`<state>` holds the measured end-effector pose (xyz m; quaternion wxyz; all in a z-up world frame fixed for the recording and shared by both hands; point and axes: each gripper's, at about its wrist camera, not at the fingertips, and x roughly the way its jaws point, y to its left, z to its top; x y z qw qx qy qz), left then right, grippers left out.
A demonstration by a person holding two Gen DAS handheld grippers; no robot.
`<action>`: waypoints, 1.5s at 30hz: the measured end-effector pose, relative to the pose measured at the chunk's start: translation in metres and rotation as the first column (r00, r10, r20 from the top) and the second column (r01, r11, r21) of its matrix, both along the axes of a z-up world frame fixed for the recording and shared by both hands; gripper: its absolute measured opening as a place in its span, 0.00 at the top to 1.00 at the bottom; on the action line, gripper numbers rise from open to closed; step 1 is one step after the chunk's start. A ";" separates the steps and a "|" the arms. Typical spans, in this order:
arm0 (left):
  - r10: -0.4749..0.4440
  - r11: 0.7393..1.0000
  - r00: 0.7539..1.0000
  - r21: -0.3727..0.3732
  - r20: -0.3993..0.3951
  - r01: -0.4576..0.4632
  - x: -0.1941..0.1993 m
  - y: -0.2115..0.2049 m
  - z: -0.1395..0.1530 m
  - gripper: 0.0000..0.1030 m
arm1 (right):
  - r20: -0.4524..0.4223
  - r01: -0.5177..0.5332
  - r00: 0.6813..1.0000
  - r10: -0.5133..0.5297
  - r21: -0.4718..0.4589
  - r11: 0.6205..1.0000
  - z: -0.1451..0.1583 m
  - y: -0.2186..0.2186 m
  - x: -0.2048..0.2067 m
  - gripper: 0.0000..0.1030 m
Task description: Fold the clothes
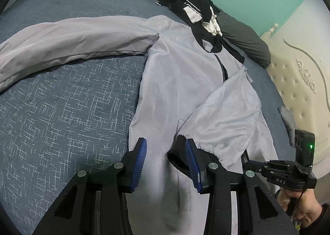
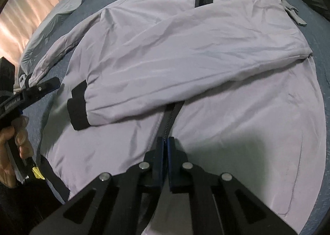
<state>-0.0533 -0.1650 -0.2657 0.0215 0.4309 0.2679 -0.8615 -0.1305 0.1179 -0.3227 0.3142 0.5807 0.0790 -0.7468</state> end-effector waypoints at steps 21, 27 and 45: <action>-0.008 1.000 1.000 -0.009 0.010 0.008 -0.002 0.003 -0.002 0.59 | 0.064 0.069 0.996 -0.059 -0.152 0.986 0.015 -0.003 -0.002 0.91; 0.002 1.000 1.000 -0.009 0.011 -0.002 -0.001 0.000 -0.002 0.59 | 0.051 0.100 0.995 -0.091 -0.219 0.970 0.021 0.013 0.000 0.91; 0.088 0.996 0.996 0.004 0.019 -0.088 0.005 -0.029 0.010 0.59 | 0.037 0.098 0.995 -0.092 -0.222 0.970 0.006 0.017 0.014 0.91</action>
